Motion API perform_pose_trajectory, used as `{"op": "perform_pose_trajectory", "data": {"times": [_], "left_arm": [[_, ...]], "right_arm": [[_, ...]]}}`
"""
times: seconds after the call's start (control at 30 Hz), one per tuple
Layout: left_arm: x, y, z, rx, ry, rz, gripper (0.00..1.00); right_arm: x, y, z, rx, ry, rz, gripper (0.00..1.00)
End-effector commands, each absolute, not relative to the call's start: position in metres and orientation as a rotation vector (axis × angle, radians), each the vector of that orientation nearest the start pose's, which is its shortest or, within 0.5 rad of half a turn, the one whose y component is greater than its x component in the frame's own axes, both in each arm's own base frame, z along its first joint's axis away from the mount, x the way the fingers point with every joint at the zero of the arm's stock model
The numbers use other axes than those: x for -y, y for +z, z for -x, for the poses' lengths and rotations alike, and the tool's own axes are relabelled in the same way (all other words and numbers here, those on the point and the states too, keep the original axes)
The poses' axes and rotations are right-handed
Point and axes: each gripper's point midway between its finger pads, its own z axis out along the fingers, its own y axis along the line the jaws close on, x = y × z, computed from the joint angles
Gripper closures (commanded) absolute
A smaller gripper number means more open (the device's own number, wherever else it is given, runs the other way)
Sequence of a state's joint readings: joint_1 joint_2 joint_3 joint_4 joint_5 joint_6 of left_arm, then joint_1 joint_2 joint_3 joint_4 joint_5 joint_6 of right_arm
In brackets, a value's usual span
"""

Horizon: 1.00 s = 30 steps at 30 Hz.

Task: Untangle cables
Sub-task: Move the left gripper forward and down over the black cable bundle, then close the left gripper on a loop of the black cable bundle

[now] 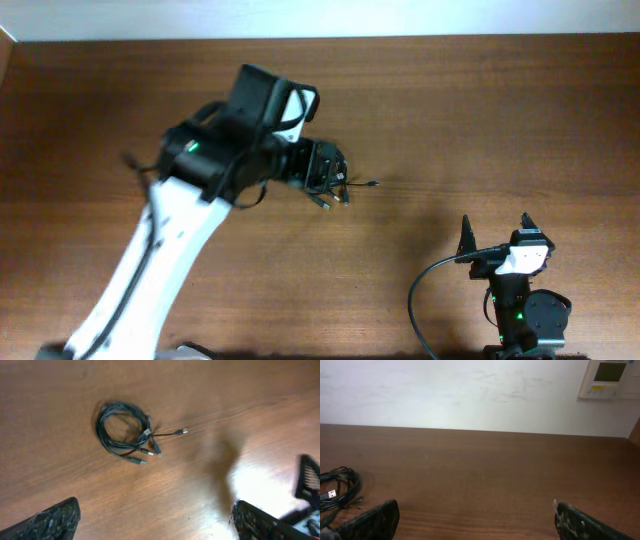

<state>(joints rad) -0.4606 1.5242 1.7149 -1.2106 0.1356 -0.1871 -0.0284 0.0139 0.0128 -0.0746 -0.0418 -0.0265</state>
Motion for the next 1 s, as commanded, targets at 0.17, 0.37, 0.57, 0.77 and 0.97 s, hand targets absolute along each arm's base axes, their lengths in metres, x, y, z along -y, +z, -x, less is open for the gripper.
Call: {"op": "perform_pose_trajectory", "data": {"times": [0.17,0.37,0.57,0.77,0.97], "left_arm": [[0.193,0.183,-0.367,-2.84,-0.348,-0.034,0.06],[0.193,0.125,-0.384,-2.952,-0.287,0.11,0.44],[0.174,0.078,-0.396,-2.997,-0.072,0.165,0.32],[0.176,0.054,-0.401,-3.016,-0.056,0.192,0.27],[0.176,0.047,-0.408,-2.998,-0.069,0.308,0.29]], "right_arm": [[0.002,0.156,-0.246,-1.649,-0.012,0.018,0.02],[0.002,0.156,-0.246,-1.649,-0.012,0.018,0.02],[0.002,0.156,-0.246,-1.649,-0.012,0.019,0.02],[0.002,0.156,-0.246,-1.649,-0.012,0.018,0.02],[0.002,0.156,-0.246,-1.649,-0.012,0.018,0.02]]}}
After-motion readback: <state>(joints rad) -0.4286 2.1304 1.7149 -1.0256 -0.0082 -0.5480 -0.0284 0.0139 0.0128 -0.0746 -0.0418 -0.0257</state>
